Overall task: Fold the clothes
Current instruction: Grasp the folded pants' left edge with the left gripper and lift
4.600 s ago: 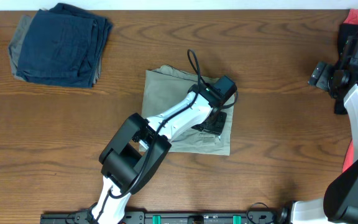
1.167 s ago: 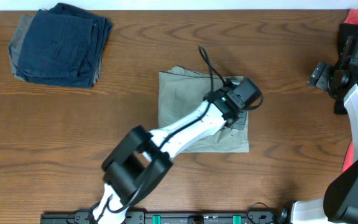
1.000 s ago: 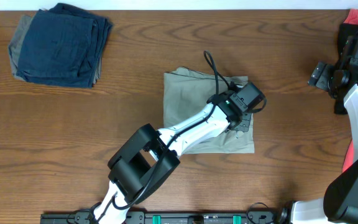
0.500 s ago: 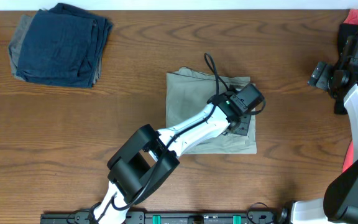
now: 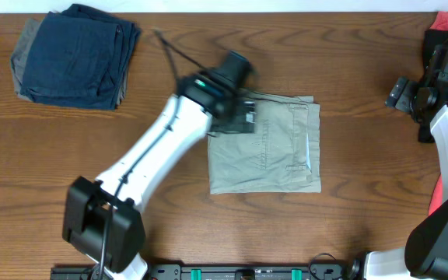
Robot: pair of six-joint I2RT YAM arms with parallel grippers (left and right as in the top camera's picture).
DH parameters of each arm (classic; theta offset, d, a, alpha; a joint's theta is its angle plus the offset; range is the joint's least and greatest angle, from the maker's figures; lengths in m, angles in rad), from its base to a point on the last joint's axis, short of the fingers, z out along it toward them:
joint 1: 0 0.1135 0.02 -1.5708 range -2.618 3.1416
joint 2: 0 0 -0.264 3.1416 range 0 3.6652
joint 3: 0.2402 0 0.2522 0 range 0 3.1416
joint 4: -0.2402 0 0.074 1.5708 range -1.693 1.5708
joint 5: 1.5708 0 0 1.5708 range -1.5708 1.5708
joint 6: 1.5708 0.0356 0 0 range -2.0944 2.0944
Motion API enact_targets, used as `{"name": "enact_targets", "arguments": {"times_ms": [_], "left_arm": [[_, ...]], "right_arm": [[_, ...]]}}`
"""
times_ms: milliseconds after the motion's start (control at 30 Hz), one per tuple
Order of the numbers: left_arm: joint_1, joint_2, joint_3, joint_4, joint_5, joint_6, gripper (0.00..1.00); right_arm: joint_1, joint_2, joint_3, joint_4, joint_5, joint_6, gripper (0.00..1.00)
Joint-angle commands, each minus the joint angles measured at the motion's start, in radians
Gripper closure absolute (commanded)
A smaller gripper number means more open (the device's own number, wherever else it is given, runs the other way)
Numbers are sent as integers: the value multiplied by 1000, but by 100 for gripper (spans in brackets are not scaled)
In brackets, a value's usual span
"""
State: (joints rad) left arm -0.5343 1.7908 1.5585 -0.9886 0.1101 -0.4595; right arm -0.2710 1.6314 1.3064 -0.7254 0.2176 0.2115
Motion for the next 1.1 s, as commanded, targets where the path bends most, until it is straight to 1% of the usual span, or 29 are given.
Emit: {"name": "enact_targets", "arguments": {"times_ms": [0,100,133,267,400,500,667,933,967,1067], "left_arm": [[105,20,-20,-49,95,146,0],[203,22,-70,-55,225,245,2],[223,22,-82,-47,247,264,2],[308,23,-160,30,411,387,2],[360,33,-249,109,503,417,2],[367,41,-313,174,599,445,2],[346,68,-389,274,616,431,2],[299,172,-411,382,616,371,1],[292,182,-411,394,616,368,3],[269,200,-411,417,616,368,31]], "right_arm": [[-8,-10,6,0,11,-3,1],[-8,-10,6,0,11,-3,1],[-8,-10,6,0,11,-3,1],[-8,-10,6,0,11,-3,1],[-8,-10,6,0,11,-3,1],[-8,-10,6,0,11,-3,1],[-8,-10,6,0,11,-3,1],[-8,-10,6,0,11,-3,1],[-8,-10,6,0,11,-3,1],[-8,-10,6,0,11,-3,2]]}}
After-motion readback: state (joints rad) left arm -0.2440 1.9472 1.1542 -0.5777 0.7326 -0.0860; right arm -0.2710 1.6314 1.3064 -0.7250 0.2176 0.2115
